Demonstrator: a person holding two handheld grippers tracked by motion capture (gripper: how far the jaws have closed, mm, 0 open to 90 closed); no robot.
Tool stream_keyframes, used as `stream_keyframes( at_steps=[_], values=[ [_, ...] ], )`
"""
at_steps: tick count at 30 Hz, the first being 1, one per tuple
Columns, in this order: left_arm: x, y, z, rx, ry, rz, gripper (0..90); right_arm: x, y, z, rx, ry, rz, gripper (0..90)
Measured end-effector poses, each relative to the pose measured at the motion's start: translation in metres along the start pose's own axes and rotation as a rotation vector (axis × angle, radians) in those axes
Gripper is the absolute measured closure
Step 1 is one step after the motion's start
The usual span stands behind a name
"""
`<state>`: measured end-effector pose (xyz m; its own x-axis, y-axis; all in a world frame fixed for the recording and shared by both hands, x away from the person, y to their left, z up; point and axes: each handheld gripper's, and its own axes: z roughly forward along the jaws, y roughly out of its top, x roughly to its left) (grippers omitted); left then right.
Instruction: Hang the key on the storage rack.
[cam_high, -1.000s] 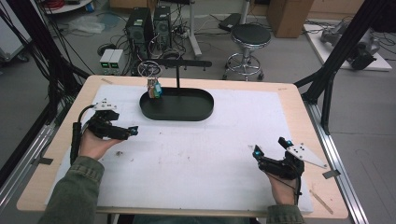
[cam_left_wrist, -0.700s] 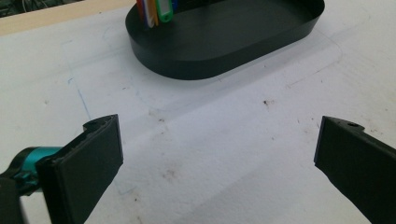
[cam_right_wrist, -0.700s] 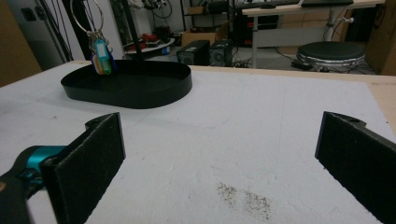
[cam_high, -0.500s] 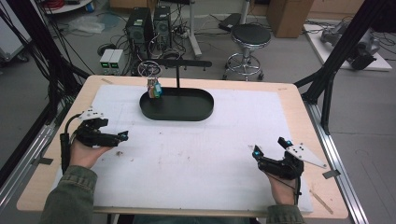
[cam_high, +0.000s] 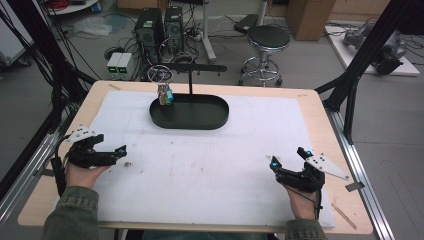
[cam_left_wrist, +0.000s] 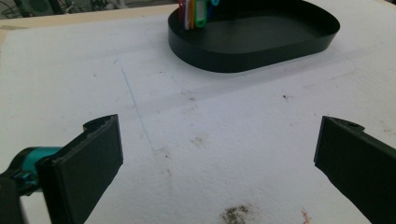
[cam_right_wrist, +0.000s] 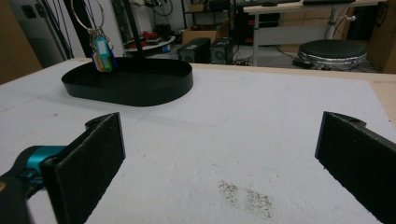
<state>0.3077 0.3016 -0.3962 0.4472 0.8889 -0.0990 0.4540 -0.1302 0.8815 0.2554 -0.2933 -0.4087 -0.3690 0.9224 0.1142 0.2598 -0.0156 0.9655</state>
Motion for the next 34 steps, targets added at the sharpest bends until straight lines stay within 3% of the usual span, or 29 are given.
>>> stream_keyframes(
  at_steps=[9,15,23,34],
  values=[
    [0.007,-0.017,-0.02,-0.098,0.081,-0.018,1.6,0.0,0.0,0.0,0.001,-0.002,-0.001,0.5],
    [0.01,-0.025,-0.026,-0.14,0.112,-0.037,1.6,0.0,0.0,0.0,0.0,-0.002,-0.005,0.5],
    [0.008,-0.031,-0.033,-0.204,0.095,-0.037,1.7,0.0,0.0,0.0,-0.001,-0.001,-0.01,0.5],
    [0.009,-0.033,-0.035,-0.211,0.072,-0.049,1.7,0.002,-0.001,0.0,0.008,-0.002,-0.007,0.5]
  ],
)
